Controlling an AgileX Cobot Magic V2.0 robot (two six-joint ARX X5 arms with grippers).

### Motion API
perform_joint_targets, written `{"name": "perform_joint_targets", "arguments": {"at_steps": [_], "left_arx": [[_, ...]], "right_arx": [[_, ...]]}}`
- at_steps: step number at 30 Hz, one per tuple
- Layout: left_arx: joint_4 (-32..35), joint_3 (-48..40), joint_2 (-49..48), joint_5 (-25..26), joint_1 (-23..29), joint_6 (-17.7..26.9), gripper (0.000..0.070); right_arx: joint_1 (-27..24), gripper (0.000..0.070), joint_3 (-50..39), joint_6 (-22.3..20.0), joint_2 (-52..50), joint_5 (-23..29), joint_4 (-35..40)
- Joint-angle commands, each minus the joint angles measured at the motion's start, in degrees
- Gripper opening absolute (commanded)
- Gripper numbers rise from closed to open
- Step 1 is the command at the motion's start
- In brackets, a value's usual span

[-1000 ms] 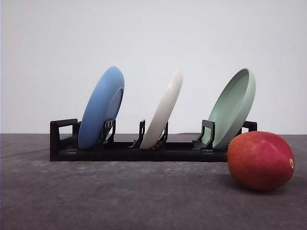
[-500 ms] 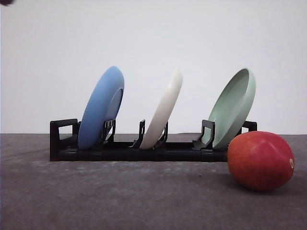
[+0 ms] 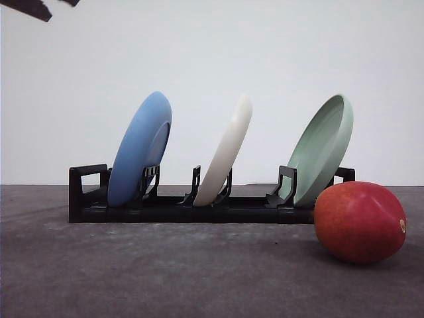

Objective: Place pomegranate in white plate

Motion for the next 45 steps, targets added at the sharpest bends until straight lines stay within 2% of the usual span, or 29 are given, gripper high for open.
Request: {"name": "perform_joint_targets", "arguments": {"at_steps": [1, 11, 18, 25, 32, 37, 42, 43, 45], "left_arx": [[1.3, 1.4, 0.4, 0.2, -1.3, 0.8, 0.0395], [14.5, 1.4, 7.6, -0.7, -10.2, 1.4, 0.0395], [26.9, 1.4, 19.9, -7.1, -15.1, 1.2, 0.0394], [38.4, 2.8, 33.0, -14.0, -17.5, 0.1, 0.0393], [39.6, 10.3, 45.8, -15.7, -17.4, -5.1, 0.0393], [39.3, 15.2, 52.0, -16.6, -17.4, -5.3, 0.0390], [37.8, 16.9, 54.1, -16.7, -17.3, -5.3, 0.0384], [37.7, 16.9, 54.1, -16.7, -17.3, -5.3, 0.0370], [37.7, 16.9, 54.0, -16.7, -17.3, -5.3, 0.0278]], "right_arx": [[0.3, 0.0338, 0.9, -0.4, 0.2, 0.2, 0.6], [0.3, 0.0337, 0.9, -0.4, 0.2, -0.2, 0.7], [0.3, 0.0337, 0.9, -0.4, 0.2, -0.2, 1.4], [0.3, 0.0337, 0.9, -0.4, 0.2, -0.2, 2.8], [0.3, 0.0337, 0.9, -0.4, 0.2, -0.1, 3.7], [0.3, 0.0337, 0.9, -0.4, 0.2, 0.0, 3.7], [0.3, 0.0337, 0.9, -0.4, 0.2, 0.2, 3.7], [0.3, 0.0337, 0.9, -0.4, 0.2, 0.3, 3.7], [0.3, 0.0337, 0.9, -0.4, 0.2, 0.7, 3.7]]}}
